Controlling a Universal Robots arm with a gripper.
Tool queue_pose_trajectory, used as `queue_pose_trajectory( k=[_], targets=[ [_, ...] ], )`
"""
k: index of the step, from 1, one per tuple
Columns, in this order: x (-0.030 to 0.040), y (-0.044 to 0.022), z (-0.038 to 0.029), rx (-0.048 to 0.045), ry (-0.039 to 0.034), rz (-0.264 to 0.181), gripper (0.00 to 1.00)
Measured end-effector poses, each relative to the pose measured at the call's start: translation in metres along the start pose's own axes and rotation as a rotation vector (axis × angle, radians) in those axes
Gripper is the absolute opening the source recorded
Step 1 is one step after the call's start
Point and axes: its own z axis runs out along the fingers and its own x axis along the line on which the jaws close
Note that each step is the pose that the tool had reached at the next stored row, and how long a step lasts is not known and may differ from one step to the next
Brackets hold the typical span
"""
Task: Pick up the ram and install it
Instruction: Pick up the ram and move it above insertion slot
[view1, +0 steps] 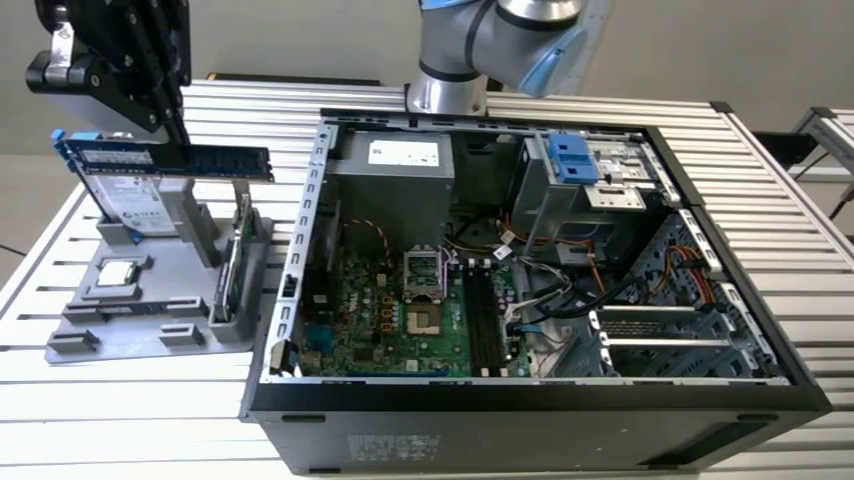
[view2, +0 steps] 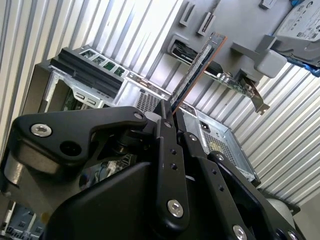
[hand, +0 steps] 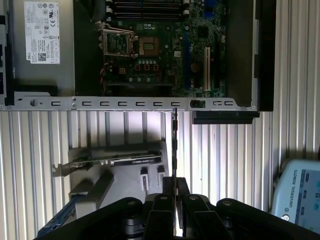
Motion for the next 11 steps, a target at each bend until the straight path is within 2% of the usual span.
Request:
queue_pose_trajectory(
  k=[11],
  targets=[
    [0.0001, 0.005, -0.0012, 0.0, 0.0, 0.0, 0.0]
  ],
)
